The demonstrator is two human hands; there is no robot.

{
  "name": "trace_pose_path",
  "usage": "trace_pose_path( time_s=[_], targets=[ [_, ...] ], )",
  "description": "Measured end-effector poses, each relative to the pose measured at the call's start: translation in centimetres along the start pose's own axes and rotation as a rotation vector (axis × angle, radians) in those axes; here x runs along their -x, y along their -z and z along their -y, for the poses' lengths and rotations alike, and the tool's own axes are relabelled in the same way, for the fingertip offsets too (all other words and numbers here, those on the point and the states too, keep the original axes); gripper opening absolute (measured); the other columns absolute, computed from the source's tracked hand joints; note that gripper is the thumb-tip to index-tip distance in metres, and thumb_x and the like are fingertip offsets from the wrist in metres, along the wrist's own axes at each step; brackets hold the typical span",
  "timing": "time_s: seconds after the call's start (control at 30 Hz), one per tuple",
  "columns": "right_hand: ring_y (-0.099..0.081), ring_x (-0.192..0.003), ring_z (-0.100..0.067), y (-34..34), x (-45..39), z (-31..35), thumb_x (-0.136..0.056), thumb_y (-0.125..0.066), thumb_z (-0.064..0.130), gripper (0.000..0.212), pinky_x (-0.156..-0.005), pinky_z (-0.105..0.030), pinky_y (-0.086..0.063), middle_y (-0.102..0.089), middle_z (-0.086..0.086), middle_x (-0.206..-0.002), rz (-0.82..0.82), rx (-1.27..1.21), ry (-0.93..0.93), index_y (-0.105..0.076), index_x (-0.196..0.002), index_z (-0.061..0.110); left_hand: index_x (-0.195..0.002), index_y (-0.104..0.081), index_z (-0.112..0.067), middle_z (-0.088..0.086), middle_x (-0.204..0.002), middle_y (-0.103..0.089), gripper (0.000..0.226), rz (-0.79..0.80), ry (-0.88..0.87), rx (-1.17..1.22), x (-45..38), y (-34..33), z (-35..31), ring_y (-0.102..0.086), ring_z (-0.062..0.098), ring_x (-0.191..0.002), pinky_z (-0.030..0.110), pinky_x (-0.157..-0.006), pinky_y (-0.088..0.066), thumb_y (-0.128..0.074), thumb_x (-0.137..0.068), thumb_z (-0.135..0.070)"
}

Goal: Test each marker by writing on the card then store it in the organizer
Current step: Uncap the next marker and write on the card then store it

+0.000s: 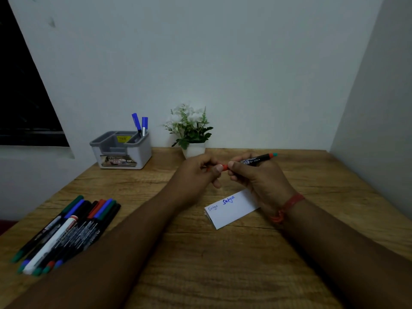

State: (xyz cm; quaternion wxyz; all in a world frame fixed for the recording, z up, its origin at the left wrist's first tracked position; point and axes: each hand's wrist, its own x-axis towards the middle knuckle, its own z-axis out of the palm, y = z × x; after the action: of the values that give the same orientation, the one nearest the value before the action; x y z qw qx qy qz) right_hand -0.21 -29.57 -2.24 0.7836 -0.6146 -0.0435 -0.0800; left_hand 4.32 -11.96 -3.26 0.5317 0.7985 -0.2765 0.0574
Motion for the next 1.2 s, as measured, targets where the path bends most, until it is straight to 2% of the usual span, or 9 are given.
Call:
trace_pose_path(
  time_s=[0.1,0.23,0.37,0.53,0.67,0.77,1.0,1.1,1.2],
  targets=[
    [-0.071,-0.075,-0.021,-0.2,0.1,0.1,-0.084,-0.075,-0.002,0.007,-0.071,-0.028,-0.059,-0.072,-0.015,-0.079,-0.032,0.064,0.004,-0.070,-0.088,0.001,-0.095,-0.066,-0.010,0.000,-0.076,-0.067,0.012,0.050,0.002,0.021,-0.3,0.7,0.5,-0.065,0.017,-0.064,0.044,-0.075,-0.055,-0.060,-0.098,-0.020],
    [-0.072,-0.074,-0.021,-0.8,0.3,0.1,-0.084,-0.076,-0.003,0.005,-0.069,-0.026,-0.059,-0.072,-0.016,-0.079,-0.058,0.094,0.019,-0.072,-0.086,0.000,-0.096,-0.063,-0.004,0.001,-0.077,-0.065,0.015,0.106,0.037,0.062,-0.5,1.3,0.6,-0.058,0.017,-0.060,0.033,-0.064,-0.052,-0.057,-0.099,-0.017],
    [-0.073,-0.071,-0.020,-1.2,0.4,-0.1,-0.084,-0.075,-0.002,0.004,-0.071,-0.028,-0.060,-0.073,-0.015,-0.077,-0.084,0.130,0.072,-0.072,-0.085,0.000,-0.095,-0.061,-0.001,0.002,-0.074,-0.063,0.016,0.164,0.058,0.134,-0.7,1.6,0.6,-0.056,0.016,-0.060,0.029,-0.062,-0.050,-0.053,-0.101,-0.013],
    [-0.073,-0.068,-0.017,-1.8,0.6,-0.5,-0.085,-0.074,-0.001,0.007,-0.072,-0.031,-0.062,-0.074,-0.008,-0.074,-0.151,0.182,0.157,-0.070,-0.088,-0.006,-0.097,-0.058,0.005,0.003,-0.074,-0.062,0.019,0.161,0.053,0.149,-1.0,1.6,0.6,-0.054,0.014,-0.058,0.024,-0.060,-0.048,-0.052,-0.101,-0.013],
    [-0.072,-0.066,-0.017,-2.0,0.7,-0.6,-0.086,-0.074,0.000,0.006,-0.071,-0.033,-0.063,-0.074,-0.008,-0.072,-0.195,0.197,0.204,-0.069,-0.087,-0.004,-0.088,-0.057,-0.007,0.004,-0.073,-0.059,0.016,0.176,0.054,0.199,-0.9,1.3,0.4,-0.052,0.015,-0.058,0.024,-0.059,-0.046,-0.050,-0.102,-0.012],
    [-0.072,-0.064,-0.017,-2.1,0.9,-0.4,-0.086,-0.074,-0.002,0.007,-0.072,-0.034,-0.062,-0.073,-0.006,-0.069,-0.182,0.174,0.203,-0.069,-0.083,0.002,-0.085,-0.055,-0.009,0.002,-0.069,-0.057,0.018,0.193,0.080,0.273,-1.0,1.4,0.5,-0.050,0.014,-0.056,0.023,-0.056,-0.045,-0.048,-0.102,-0.010],
    [-0.071,-0.062,-0.015,-2.3,1.1,0.0,-0.086,-0.072,-0.004,0.005,-0.063,-0.027,-0.060,-0.073,-0.005,-0.069,-0.141,0.234,0.266,-0.067,-0.088,-0.004,-0.091,-0.058,-0.003,0.005,-0.067,-0.055,0.016,0.184,0.160,0.462,-1.0,1.6,0.4,-0.047,0.012,-0.055,0.019,-0.051,-0.041,-0.046,-0.101,-0.006],
    [-0.072,-0.064,-0.017,-2.4,1.2,-0.1,-0.086,-0.074,0.001,0.006,-0.066,-0.031,-0.061,-0.073,-0.007,-0.070,-0.176,0.326,0.299,-0.069,-0.087,0.000,-0.086,-0.059,-0.008,0.007,-0.070,-0.056,0.019,0.146,0.148,0.425,-0.9,1.2,-0.1,-0.044,0.013,-0.056,0.019,-0.050,-0.039,-0.047,-0.101,-0.006],
    [-0.074,-0.067,-0.019,-2.4,0.7,0.1,-0.084,-0.076,0.004,0.010,-0.071,-0.034,-0.062,-0.073,-0.006,-0.068,-0.258,0.356,0.294,-0.069,-0.081,0.011,-0.086,-0.059,-0.011,0.003,-0.071,-0.058,0.018,0.002,0.098,0.206,-0.9,0.7,-0.3,-0.047,0.012,-0.060,0.022,-0.054,-0.040,-0.049,-0.101,-0.009]
  ],
)
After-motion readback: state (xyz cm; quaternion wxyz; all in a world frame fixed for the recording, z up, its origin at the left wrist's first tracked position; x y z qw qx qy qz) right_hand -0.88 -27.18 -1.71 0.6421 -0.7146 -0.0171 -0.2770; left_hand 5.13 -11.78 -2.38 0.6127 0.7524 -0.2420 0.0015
